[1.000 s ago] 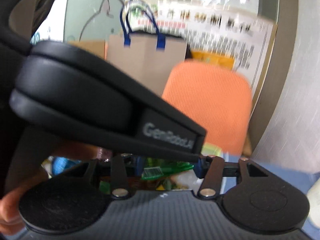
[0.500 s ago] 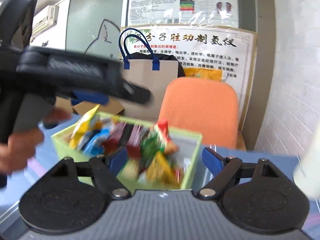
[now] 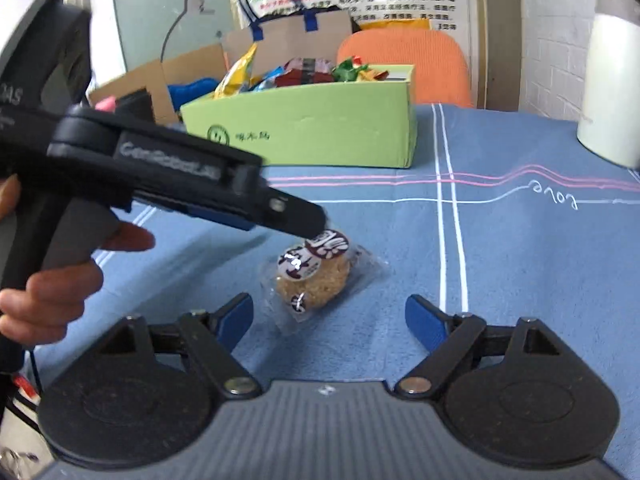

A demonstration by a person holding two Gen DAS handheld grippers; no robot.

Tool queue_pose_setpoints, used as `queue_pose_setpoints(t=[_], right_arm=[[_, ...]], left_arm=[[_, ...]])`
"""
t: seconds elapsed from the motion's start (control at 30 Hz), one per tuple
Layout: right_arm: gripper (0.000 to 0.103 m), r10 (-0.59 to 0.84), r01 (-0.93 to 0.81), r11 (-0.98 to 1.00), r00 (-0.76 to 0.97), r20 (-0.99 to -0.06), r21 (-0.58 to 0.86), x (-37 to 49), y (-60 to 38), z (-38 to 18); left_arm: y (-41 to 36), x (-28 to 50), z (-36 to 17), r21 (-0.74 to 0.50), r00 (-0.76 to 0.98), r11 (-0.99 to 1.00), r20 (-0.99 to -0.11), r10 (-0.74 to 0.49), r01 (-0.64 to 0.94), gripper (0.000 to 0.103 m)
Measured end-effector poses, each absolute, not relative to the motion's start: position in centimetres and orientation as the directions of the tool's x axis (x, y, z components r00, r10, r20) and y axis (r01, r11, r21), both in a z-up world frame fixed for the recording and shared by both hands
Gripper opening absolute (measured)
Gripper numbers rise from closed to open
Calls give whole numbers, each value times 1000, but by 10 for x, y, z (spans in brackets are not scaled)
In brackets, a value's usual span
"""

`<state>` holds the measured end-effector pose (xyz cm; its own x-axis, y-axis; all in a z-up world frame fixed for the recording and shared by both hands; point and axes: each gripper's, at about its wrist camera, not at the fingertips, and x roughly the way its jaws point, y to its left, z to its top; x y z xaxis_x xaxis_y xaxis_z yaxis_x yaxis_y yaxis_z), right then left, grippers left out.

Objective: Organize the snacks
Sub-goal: 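Grasp the round wrapped biscuit with the left gripper and lift it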

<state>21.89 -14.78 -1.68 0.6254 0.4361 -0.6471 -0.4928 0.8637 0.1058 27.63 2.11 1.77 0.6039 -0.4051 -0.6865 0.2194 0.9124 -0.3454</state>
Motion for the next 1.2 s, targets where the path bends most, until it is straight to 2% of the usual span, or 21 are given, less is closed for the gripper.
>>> queue_pose_setpoints(t=[0.2, 0.33, 0.7, 0.97, 1.0, 1.03, 1.07, 1.2], right_arm=[[85, 419, -559, 829, 625, -659, -3, 229, -123, -17], [84, 433, -570, 822, 620, -654, 4, 233, -116, -17], [84, 437, -568, 823, 619, -652, 12, 235, -118, -15], [81, 434, -568, 823, 623, -651, 6, 236, -117, -15], [74, 432, -559, 829, 633, -642, 8, 234, -119, -14], [62, 427, -546, 838, 644, -635, 9, 233, -120, -14], [62, 430, -541, 841, 645, -632, 20, 233, -122, -14], [60, 425, -536, 844, 648, -632, 17, 227, -123, -12]], left_arm=[[8, 281, 7, -347, 525, 896, -727, -444, 278, 52], [5, 277, 7, -316, 538, 902, -726, -429, 293, 49], [1, 272, 4, -266, 568, 915, -721, -398, 304, 48], [6, 275, 3, -293, 562, 905, -712, -421, 307, 48], [6, 274, 3, -292, 565, 907, -712, -418, 304, 46], [6, 273, 3, -284, 569, 910, -713, -410, 300, 28], [6, 273, 3, -296, 559, 904, -712, -424, 309, 18], [5, 268, 4, -321, 552, 901, -713, -433, 292, 16]])
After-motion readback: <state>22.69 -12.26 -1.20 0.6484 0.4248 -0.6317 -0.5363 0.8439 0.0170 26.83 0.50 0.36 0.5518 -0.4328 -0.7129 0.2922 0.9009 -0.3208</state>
